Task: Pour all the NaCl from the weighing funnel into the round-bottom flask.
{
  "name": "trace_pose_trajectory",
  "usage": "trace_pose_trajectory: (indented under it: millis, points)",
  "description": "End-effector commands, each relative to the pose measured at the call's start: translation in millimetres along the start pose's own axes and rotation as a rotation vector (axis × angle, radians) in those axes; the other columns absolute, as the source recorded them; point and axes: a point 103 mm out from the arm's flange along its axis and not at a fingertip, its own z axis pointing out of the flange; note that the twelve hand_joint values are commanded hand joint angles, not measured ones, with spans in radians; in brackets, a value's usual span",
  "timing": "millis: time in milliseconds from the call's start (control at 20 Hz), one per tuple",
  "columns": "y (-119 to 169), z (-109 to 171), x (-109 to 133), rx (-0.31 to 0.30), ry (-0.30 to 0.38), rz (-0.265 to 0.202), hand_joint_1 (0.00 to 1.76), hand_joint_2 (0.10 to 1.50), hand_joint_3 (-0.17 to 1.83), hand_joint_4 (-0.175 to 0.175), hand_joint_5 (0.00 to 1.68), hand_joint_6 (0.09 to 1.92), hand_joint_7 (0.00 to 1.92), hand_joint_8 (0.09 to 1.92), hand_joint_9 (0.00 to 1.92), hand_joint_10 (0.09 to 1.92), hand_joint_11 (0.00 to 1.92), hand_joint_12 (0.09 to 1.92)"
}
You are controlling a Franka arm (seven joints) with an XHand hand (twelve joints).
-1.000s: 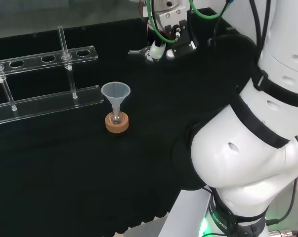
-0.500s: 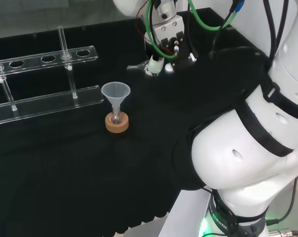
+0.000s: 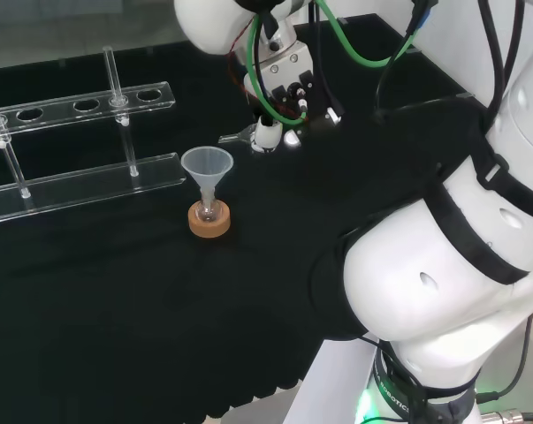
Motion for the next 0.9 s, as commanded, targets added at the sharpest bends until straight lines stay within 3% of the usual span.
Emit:
trace_pose_trajectory:
  millis: [50, 900]
  points:
    - [3, 0, 5, 0.003, -0.041, -0.006, 1.11, 0.7, 0.59, 0.175, 1.25, 0.69, 0.73, 0.62, 0.98, 0.31, 0.81, 1.05]
    - [15, -4, 5, 0.043, -0.17, 0.008, 1.11, 0.7, 0.58, 0.175, 1.25, 0.69, 0.71, 0.62, 0.98, 0.31, 0.81, 1.06]
